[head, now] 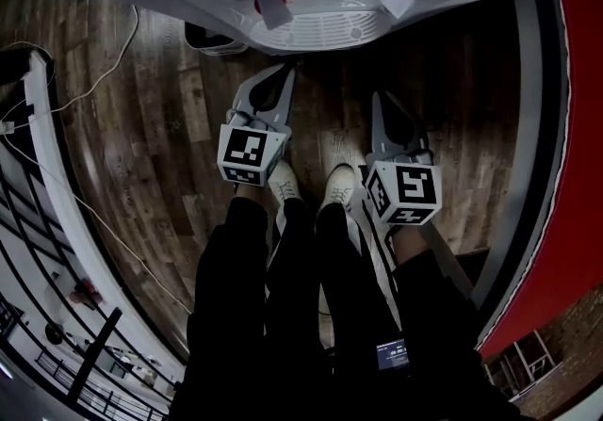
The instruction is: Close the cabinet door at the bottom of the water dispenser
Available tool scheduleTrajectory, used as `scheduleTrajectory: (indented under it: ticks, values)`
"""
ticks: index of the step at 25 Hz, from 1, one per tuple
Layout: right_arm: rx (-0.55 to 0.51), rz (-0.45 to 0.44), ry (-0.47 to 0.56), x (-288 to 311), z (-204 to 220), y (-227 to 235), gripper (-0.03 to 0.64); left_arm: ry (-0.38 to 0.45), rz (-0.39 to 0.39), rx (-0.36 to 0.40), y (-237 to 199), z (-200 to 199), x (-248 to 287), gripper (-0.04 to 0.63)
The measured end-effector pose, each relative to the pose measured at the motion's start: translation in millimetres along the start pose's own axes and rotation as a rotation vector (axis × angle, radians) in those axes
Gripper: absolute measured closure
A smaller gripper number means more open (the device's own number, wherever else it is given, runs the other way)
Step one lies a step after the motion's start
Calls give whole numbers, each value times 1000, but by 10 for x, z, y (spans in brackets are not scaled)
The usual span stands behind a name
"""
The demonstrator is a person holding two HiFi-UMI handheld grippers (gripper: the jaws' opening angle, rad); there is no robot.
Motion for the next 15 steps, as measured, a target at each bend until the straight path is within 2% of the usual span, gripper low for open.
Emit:
scheduleTrajectory:
  ticks: [6, 9, 12, 15]
  values:
    - [-16, 10, 21, -171, -174, -14, 618, 37, -20, -66, -87, -194, -354, 589]
    - [-24, -13, 46, -372, -415, -107, 618, 51, -37, -83, -23, -470, -658, 589]
    - [-45, -53, 80, -712, -849, -266, 618, 97, -89, -78, 134, -1092, -1078, 589]
    - [-81, -95, 152, -1015, -1547, -502, 618, 242, -163, -38, 189, -1977, -1488, 589]
Point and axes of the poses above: the fingertips, and each gripper's own axes: x forward along the fingers, y to its right, z out of its underside, the point moved 3 cm from there along -x, backward along the fingers, and after that the axes turned 5 degrees about -z, right-handed, at the moved point
